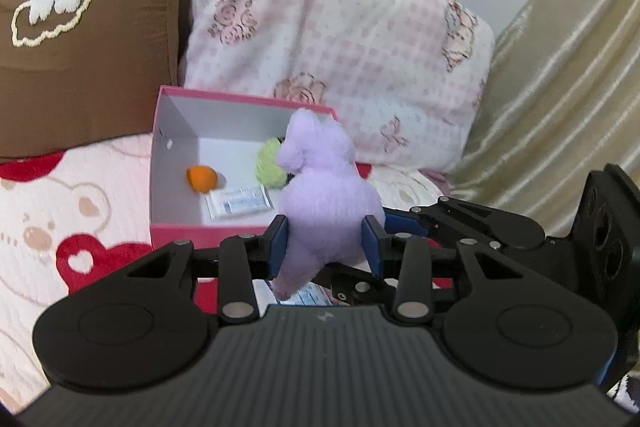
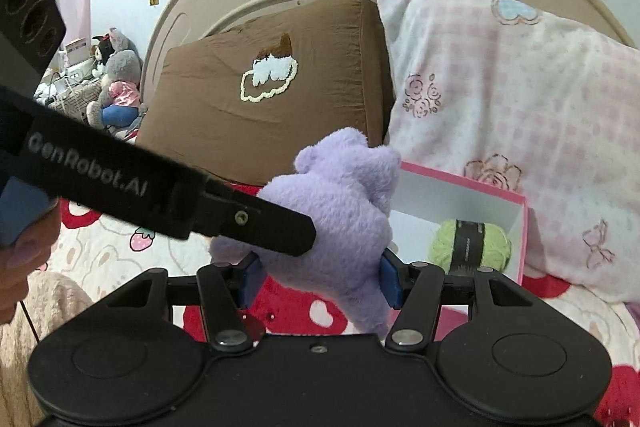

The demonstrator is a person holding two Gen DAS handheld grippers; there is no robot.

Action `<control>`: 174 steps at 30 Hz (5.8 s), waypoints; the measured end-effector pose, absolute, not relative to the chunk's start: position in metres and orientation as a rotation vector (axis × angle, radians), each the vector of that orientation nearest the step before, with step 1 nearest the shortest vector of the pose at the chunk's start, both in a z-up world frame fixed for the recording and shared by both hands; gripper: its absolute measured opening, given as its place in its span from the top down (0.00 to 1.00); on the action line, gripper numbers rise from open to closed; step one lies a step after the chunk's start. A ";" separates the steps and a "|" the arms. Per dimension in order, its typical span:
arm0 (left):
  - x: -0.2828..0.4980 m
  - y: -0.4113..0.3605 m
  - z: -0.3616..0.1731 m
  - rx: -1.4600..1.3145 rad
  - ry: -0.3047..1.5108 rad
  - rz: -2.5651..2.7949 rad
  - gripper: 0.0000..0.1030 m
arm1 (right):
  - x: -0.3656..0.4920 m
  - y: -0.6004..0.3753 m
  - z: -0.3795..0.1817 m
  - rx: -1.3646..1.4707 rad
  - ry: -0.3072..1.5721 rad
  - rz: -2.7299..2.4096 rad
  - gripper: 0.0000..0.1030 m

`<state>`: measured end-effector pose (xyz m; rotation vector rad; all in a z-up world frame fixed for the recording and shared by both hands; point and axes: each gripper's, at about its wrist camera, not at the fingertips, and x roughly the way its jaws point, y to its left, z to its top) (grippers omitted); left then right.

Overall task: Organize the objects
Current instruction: 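Lift the plush toy with the left gripper and carry it over the pink box, then lower the plush toy into the pink box and open the left gripper, then withdraw the left gripper and move it toward the wet-wipes pack, then close the left gripper on the blue-and-white wet-wipes pack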

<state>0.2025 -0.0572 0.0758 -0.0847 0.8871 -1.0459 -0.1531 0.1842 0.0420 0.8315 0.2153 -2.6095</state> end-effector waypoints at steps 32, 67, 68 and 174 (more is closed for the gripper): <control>0.322 -0.169 -0.065 -0.172 0.956 -0.962 0.63 | -0.337 0.230 -0.062 1.058 0.246 -2.507 0.39; 0.345 -0.189 -0.087 -0.129 1.092 -0.809 0.71 | -0.341 0.232 -0.082 1.276 0.313 -2.703 0.44; 0.343 -0.187 -0.084 -0.116 1.085 -0.811 0.71 | -0.334 0.235 -0.076 1.265 0.296 -2.705 0.40; 0.188 -0.108 -0.146 -0.217 1.078 -1.030 0.20 | -0.200 0.241 -0.120 1.487 0.180 -2.416 0.09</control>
